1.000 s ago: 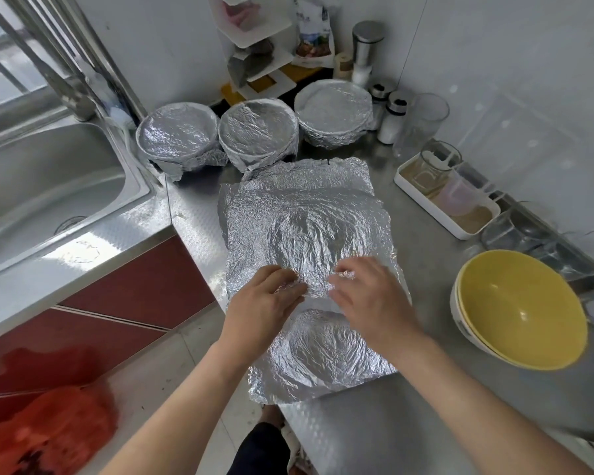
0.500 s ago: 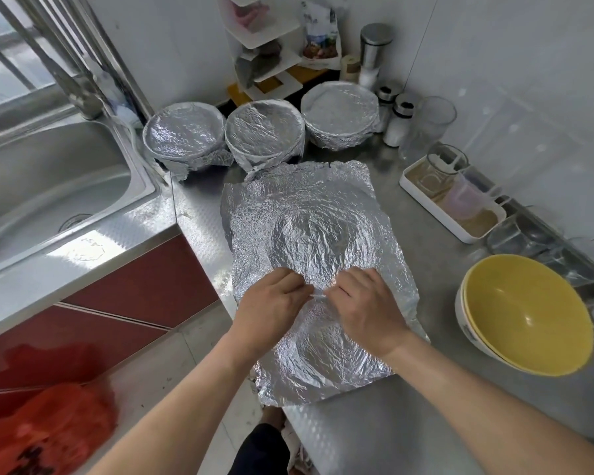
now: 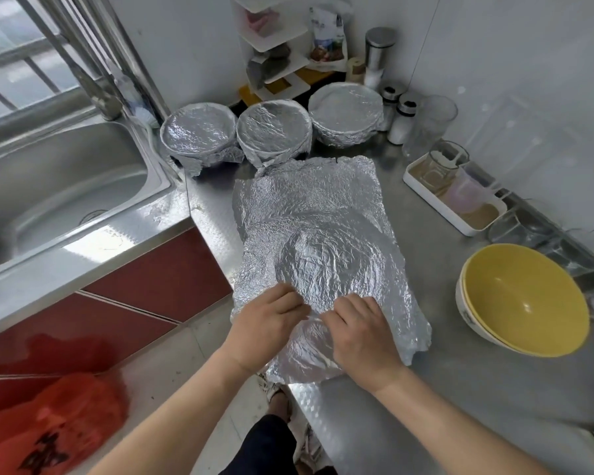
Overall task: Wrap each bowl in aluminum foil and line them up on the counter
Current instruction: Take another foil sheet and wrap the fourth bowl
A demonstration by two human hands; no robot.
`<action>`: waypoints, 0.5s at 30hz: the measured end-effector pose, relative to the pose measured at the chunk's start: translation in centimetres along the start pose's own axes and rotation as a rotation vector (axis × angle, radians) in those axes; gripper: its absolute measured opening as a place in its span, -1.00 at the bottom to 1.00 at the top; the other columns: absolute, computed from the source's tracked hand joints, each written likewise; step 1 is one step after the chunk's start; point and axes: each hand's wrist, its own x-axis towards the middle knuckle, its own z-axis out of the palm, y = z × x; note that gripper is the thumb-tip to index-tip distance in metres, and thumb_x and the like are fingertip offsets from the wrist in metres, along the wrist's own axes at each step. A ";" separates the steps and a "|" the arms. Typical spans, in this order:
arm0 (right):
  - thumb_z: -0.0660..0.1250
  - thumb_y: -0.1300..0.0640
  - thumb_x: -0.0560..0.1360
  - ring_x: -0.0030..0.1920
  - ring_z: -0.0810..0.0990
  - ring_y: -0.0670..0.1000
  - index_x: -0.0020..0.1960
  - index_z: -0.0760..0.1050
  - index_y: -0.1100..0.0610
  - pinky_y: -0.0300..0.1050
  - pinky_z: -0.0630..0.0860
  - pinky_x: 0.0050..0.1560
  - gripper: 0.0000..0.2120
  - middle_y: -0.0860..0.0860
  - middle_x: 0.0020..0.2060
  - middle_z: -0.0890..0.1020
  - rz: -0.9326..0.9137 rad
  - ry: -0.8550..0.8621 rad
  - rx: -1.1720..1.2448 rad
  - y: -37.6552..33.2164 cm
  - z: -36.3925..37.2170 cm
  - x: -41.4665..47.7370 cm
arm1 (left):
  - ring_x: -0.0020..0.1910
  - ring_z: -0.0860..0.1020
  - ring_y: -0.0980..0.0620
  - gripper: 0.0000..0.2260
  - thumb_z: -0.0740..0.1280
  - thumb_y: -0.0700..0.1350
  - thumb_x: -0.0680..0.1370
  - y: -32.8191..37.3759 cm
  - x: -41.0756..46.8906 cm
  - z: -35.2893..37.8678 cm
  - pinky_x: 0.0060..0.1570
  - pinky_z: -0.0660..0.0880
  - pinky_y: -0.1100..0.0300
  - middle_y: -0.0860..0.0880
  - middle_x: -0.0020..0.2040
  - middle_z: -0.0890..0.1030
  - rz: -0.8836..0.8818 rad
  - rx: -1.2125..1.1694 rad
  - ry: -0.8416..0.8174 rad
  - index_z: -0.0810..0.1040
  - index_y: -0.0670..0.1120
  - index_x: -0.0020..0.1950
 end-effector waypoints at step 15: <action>0.31 0.10 0.52 -0.04 0.53 0.01 -0.01 0.63 0.14 0.00 0.54 -0.04 -0.84 -0.04 -0.08 0.59 -0.004 -0.175 0.252 3.6 -2.5 -0.7 | -0.14 0.55 0.02 -0.74 0.31 0.09 0.56 5.0 0.9 0.4 -0.30 0.53 0.10 0.05 -0.13 0.61 -0.286 -0.203 0.000 0.70 -0.04 -0.07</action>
